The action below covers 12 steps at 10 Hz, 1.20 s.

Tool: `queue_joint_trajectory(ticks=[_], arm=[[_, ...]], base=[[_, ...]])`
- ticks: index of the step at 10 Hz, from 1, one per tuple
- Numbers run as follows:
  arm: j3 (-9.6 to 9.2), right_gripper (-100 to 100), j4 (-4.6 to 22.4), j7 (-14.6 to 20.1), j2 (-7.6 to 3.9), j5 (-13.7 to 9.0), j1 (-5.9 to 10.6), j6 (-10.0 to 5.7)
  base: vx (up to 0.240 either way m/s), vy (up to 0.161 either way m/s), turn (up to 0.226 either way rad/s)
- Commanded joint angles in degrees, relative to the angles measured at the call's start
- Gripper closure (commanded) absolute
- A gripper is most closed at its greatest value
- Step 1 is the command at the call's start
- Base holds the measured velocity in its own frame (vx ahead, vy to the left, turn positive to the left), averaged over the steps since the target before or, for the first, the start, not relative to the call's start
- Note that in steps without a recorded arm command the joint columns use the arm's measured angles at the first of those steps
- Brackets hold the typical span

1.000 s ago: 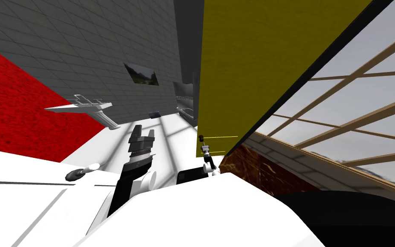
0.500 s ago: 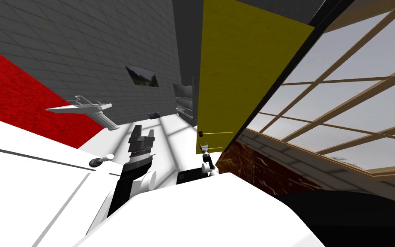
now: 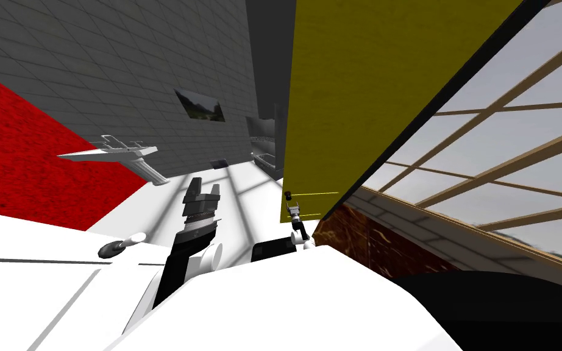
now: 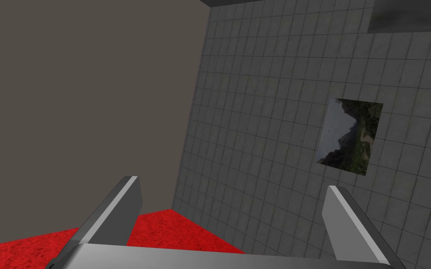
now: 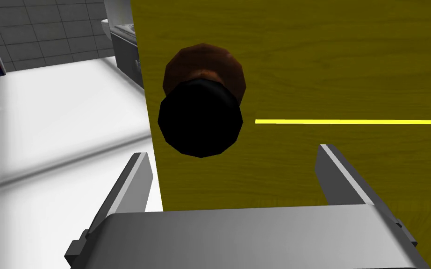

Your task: Push the door open

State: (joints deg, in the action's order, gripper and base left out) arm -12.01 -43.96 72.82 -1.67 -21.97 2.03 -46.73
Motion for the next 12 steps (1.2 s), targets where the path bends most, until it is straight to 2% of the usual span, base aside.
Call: queue_joint_trajectory(ticks=[1,3,4,5,10,11,12], arm=[[0.14,-100,0.0,0.2,0.15,-0.1,-0.11,-0.38],[0.28,-100,0.2,0.5,1.6,-0.1,-0.12,-0.84],[0.28,-100,0.1,0.4,1.14,-0.1,0.0,-0.55],[0.28,100,0.1,0.4,1.14,-0.1,0.0,-0.55],[0.28,100,0.1,0.4,1.14,-0.1,0.0,-0.55],[1.09,100,0.3,0.1,0.22,-0.7,0.05,-0.12],[1.57,100,0.3,0.0,-0.1,-1.0,0.14,-0.06]], base=[[0.238,-0.007,0.04],[0.219,-0.009,0.033],[0.086,0.006,0.005],[-0.01,0.002,0.017],[-0.017,0.001,0.0],[0.12,0.063,-0.036],[0.193,0.096,-0.065]])
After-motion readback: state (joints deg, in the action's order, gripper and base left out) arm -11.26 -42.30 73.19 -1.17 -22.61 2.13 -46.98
